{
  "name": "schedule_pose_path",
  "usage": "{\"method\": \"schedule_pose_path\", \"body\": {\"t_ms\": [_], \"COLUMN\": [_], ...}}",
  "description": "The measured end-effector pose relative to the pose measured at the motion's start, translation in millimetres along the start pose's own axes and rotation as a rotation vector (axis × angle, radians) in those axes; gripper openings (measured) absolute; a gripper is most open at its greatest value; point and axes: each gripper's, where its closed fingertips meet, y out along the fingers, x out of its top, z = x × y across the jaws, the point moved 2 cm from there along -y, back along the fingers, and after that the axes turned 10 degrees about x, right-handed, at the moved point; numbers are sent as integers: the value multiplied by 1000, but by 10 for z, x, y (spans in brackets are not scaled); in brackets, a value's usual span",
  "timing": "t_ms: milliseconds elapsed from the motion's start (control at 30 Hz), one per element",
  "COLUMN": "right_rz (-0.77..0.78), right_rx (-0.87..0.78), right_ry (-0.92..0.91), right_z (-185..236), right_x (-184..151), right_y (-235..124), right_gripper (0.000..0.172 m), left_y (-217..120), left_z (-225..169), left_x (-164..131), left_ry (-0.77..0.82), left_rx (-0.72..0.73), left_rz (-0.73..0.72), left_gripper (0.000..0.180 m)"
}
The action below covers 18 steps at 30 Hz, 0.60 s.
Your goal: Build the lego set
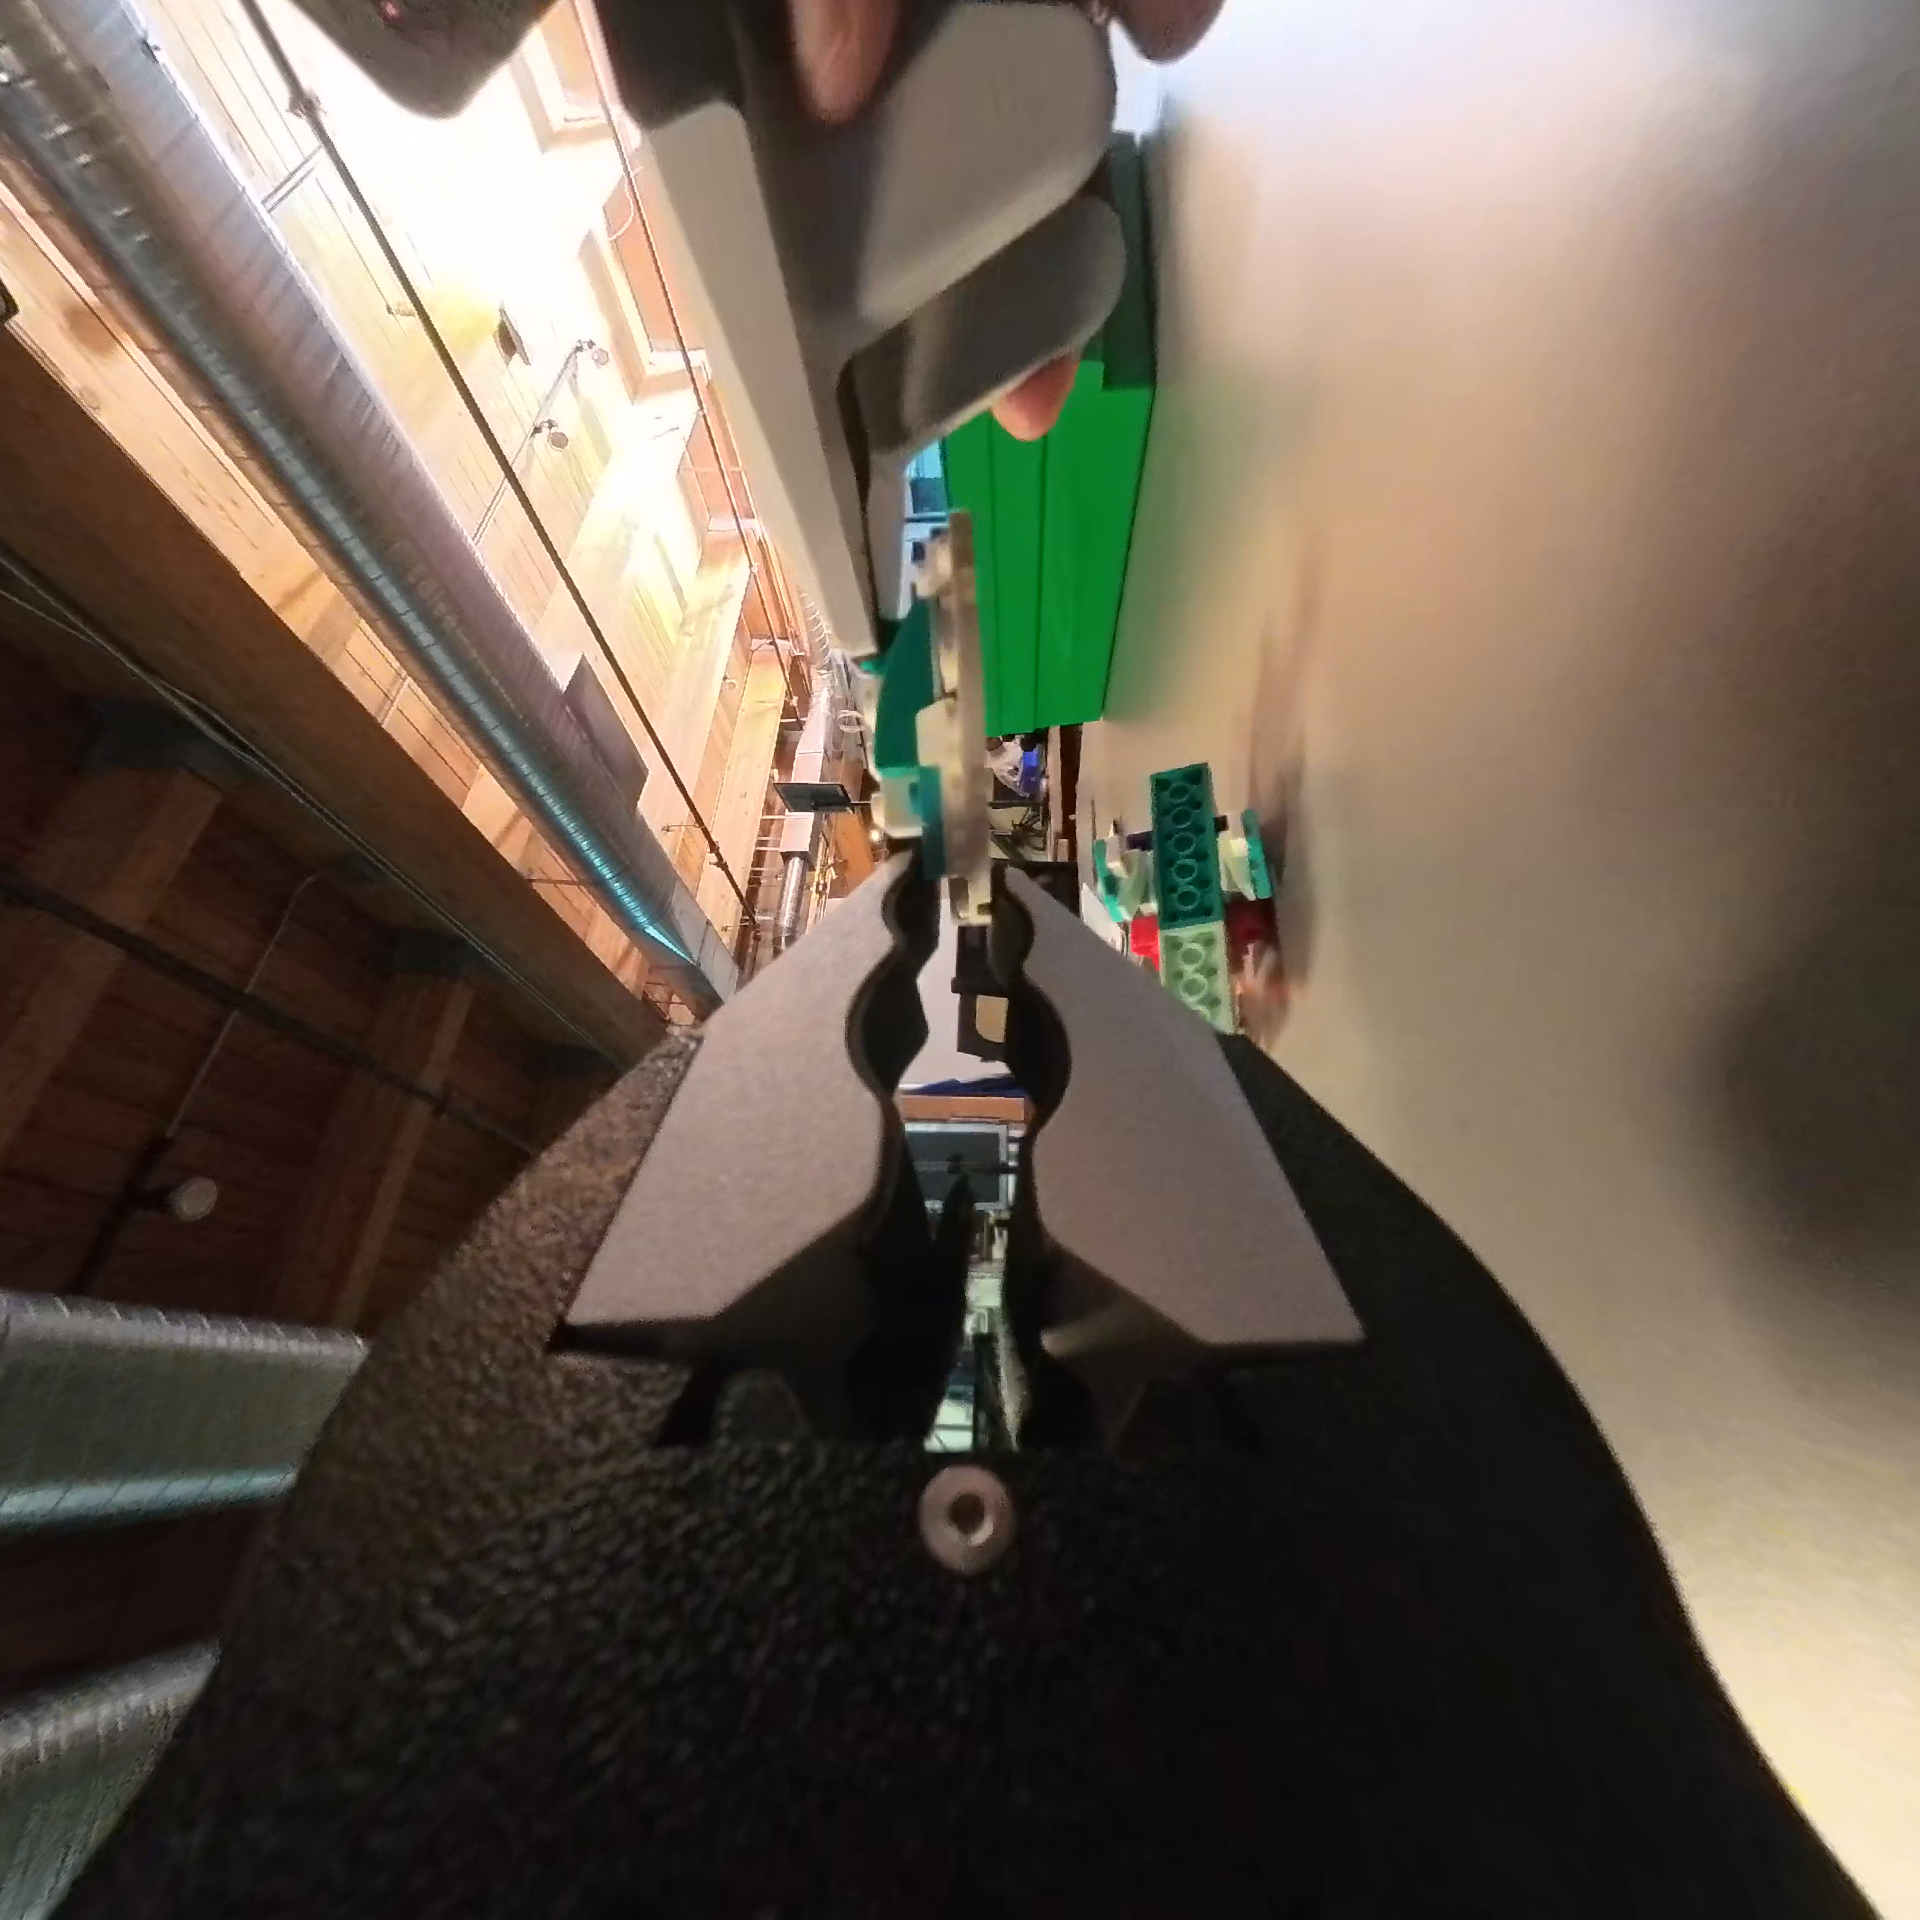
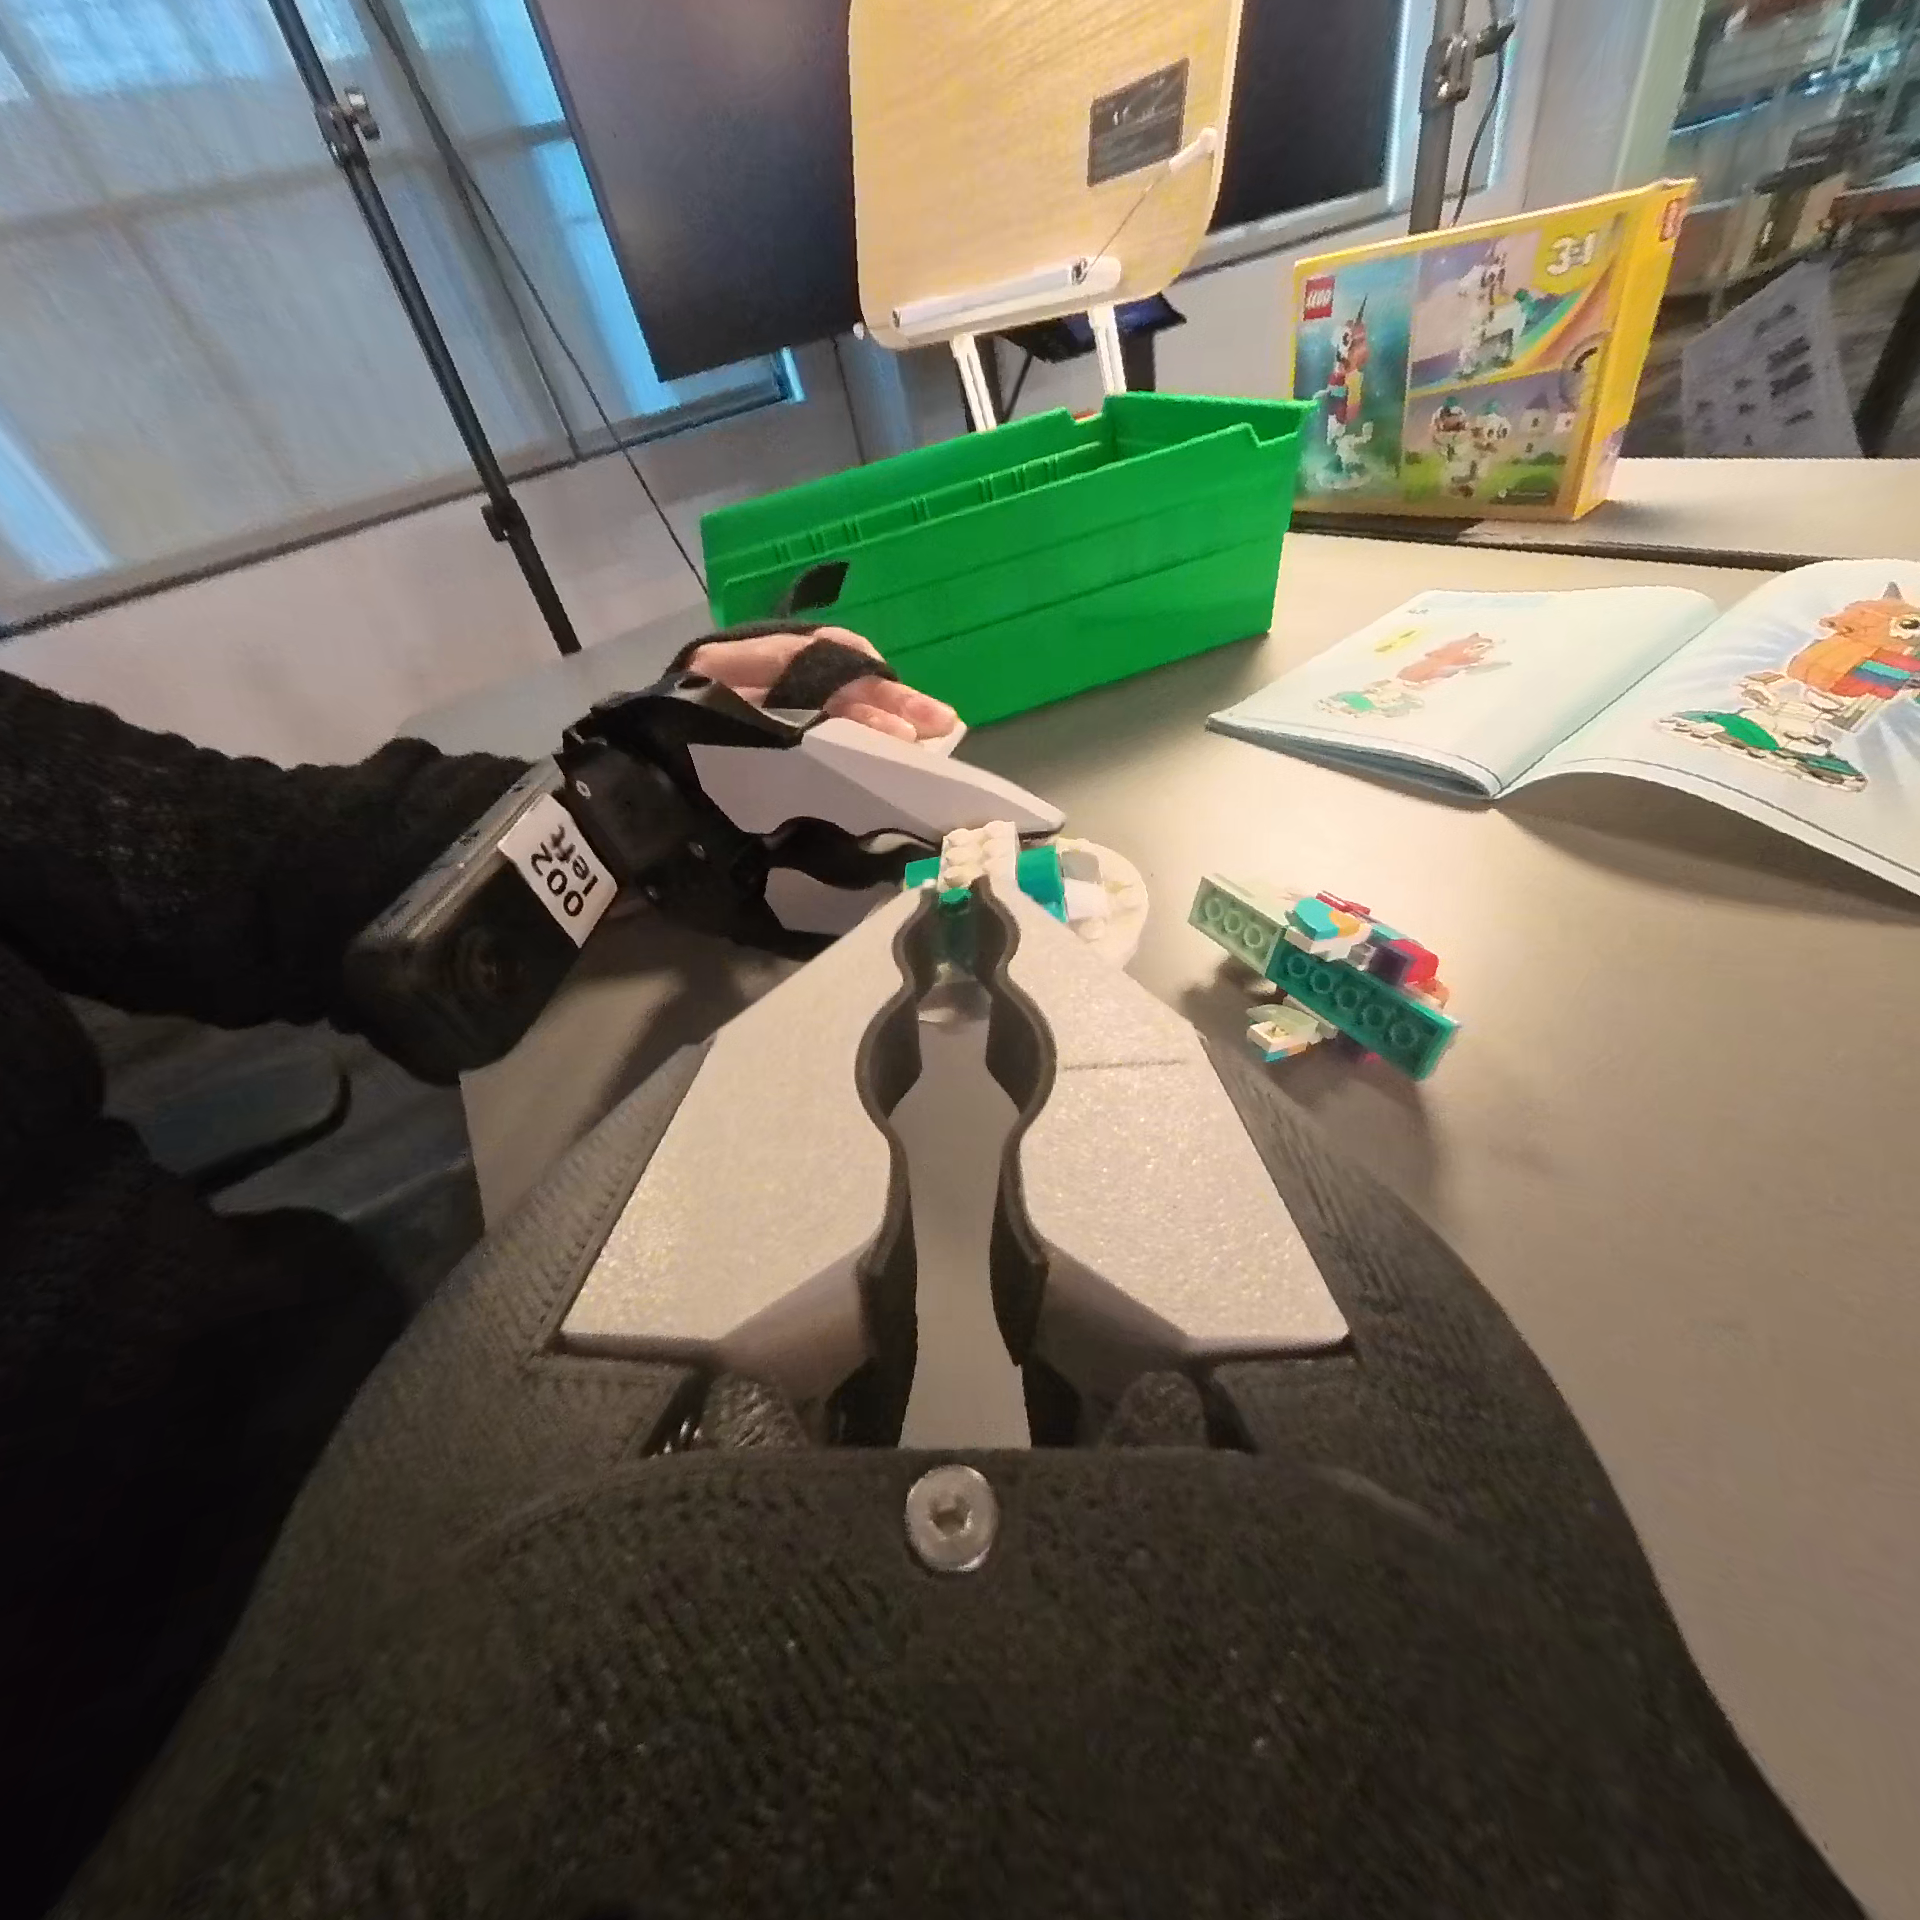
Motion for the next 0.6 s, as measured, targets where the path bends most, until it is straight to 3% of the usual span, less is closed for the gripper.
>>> {"method": "schedule_pose_path", "body": {"t_ms": [400,500,600], "right_rz": [-169,-302,-228], "right_rx": [-12,12,-61], "right_ry": [61,70,-35], "right_z": [-33,-10,-45], "right_x": [91,319,424], "right_y": [30,-63,-140], "right_gripper": [0,0,0], "left_y": [8,-21,12], "left_z": [37,-181,-27], "left_x": [-65,-93,-92], "left_ry": [-31,59,4], "left_rx": [12,-87,-16], "left_rz": [26,21,46], "left_gripper": [7,4,4]}}
